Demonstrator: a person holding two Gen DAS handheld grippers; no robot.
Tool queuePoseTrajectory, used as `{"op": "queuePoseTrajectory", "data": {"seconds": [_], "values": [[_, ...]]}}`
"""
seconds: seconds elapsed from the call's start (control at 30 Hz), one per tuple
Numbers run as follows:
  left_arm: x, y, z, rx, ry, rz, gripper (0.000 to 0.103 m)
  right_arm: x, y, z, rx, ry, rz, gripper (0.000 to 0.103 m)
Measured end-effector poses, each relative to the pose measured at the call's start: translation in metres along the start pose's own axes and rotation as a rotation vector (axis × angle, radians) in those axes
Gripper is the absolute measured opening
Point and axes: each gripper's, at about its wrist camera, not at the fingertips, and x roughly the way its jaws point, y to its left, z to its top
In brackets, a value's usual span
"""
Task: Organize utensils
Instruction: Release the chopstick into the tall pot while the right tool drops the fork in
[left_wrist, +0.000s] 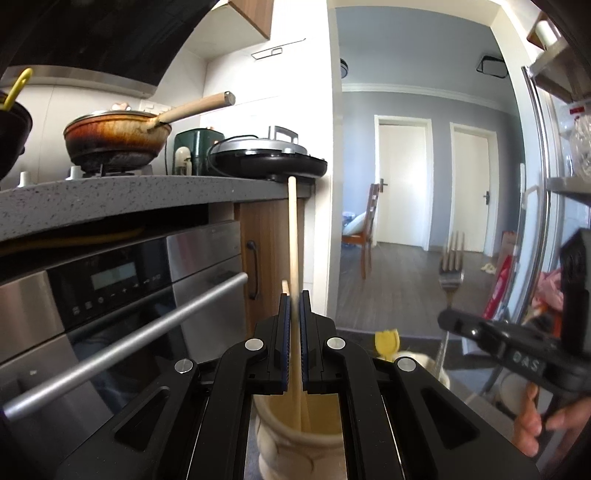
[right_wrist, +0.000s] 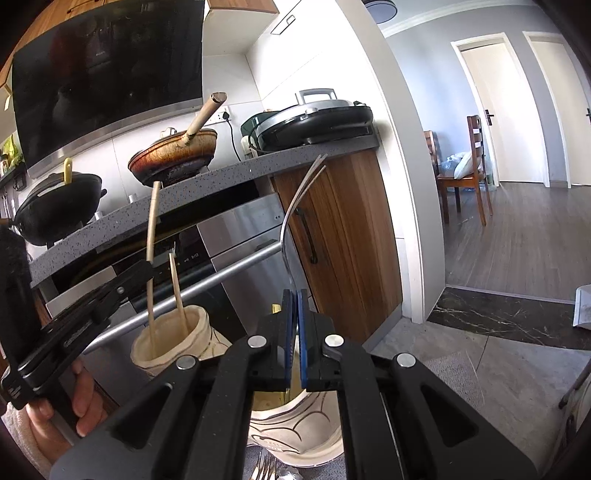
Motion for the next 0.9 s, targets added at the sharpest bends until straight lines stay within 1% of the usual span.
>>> {"op": "queuePoseTrajectory", "data": {"seconds": [0.17, 0.47, 0.5, 0.53, 0.6, 0.67, 0.73, 0.87, 0.9], "values": [[-0.010, 0.002, -0.014, 0.014, 0.040, 0.027, 0.006, 0.006, 0.002, -0.005, -0.013, 0.037, -0.004, 0.003], [-0.014, 0.008, -0.026, 0.007, 0.103, 0.057, 0.007, 0.010, 0.002, -0.012, -0.015, 0.061, -0.016, 0.003], [-0.014, 0.010, -0.026, 0.003, 0.111, 0.060, 0.011, 0.010, 0.002, -0.012, -0.018, 0.064, -0.018, 0.003], [-0.015, 0.012, -0.026, -0.007, 0.113, 0.059, 0.017, 0.011, 0.002, -0.013, -0.019, 0.067, -0.020, 0.003], [-0.019, 0.013, -0.027, -0.016, 0.108, 0.062, 0.023, 0.013, 0.002, -0.014, -0.020, 0.076, -0.026, 0.003], [-0.021, 0.014, -0.026, -0.012, 0.116, 0.062, 0.025, 0.015, 0.001, -0.015, -0.018, 0.081, -0.029, 0.003], [-0.022, 0.014, -0.027, -0.012, 0.122, 0.068, 0.033, 0.017, 0.000, -0.016, -0.015, 0.086, -0.034, 0.003], [-0.028, 0.017, -0.026, -0.013, 0.116, 0.081, 0.043, 0.020, -0.002, -0.017, -0.012, 0.097, -0.045, 0.003], [-0.029, 0.018, -0.025, -0.014, 0.115, 0.083, 0.049, 0.021, -0.003, -0.017, -0.013, 0.101, -0.047, 0.004]]}}
